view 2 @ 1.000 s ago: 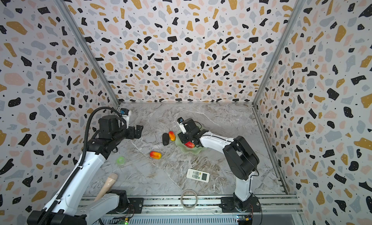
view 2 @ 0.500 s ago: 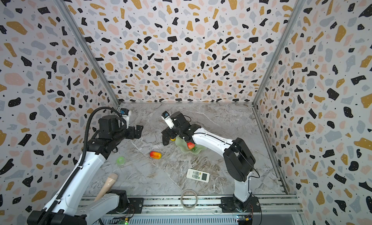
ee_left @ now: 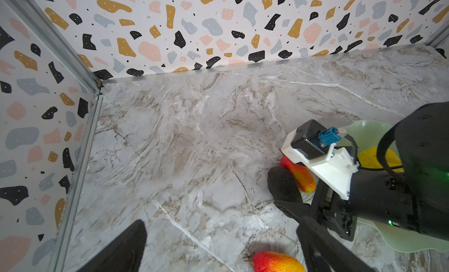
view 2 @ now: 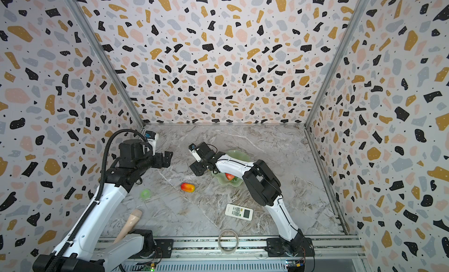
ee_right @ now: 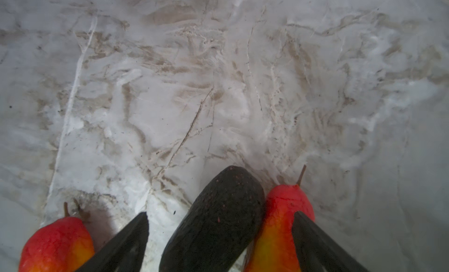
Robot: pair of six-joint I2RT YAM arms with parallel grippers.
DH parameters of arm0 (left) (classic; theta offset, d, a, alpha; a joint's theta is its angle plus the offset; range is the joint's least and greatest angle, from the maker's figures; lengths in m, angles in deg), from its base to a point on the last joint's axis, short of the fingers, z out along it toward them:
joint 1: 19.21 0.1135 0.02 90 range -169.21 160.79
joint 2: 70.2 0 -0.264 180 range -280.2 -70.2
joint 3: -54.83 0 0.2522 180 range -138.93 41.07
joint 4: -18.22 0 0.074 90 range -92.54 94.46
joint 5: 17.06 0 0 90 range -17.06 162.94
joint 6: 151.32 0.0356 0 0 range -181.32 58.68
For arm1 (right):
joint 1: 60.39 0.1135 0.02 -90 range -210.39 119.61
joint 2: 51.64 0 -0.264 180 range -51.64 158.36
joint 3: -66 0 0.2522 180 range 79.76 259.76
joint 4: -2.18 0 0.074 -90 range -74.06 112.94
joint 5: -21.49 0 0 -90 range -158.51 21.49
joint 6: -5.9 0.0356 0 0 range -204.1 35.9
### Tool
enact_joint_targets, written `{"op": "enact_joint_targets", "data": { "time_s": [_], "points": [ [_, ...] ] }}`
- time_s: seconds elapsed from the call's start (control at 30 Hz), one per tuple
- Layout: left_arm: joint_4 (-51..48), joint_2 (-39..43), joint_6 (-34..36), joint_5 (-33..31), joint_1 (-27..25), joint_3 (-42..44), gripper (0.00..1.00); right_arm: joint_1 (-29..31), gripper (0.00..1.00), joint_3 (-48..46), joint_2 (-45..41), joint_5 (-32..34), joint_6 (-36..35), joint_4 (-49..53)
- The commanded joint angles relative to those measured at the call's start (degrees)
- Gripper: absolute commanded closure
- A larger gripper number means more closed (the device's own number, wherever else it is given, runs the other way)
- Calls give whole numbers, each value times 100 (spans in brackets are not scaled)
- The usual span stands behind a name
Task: Place and organize the fake fruits in the fruit bowl
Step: 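Move the right gripper to the dark avocado and grasp it, then lift the avocado with the right gripper and carry it toward the bowl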
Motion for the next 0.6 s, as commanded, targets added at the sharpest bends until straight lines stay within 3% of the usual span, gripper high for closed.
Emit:
{"op": "enact_joint_targets", "data": {
  "time_s": [0.0, 0.37, 0.57],
  "points": [
    [184, 57, 46, 52, 27, 63, 0, 39, 9, 437, -28, 22, 210, 242],
    [181, 66, 46, 38, 27, 63, 0, 72, 20, 485, 235, -234, 181, 253],
    [185, 75, 45, 39, 27, 63, 0, 77, 20, 531, 355, -305, 196, 293]
  ]
}}
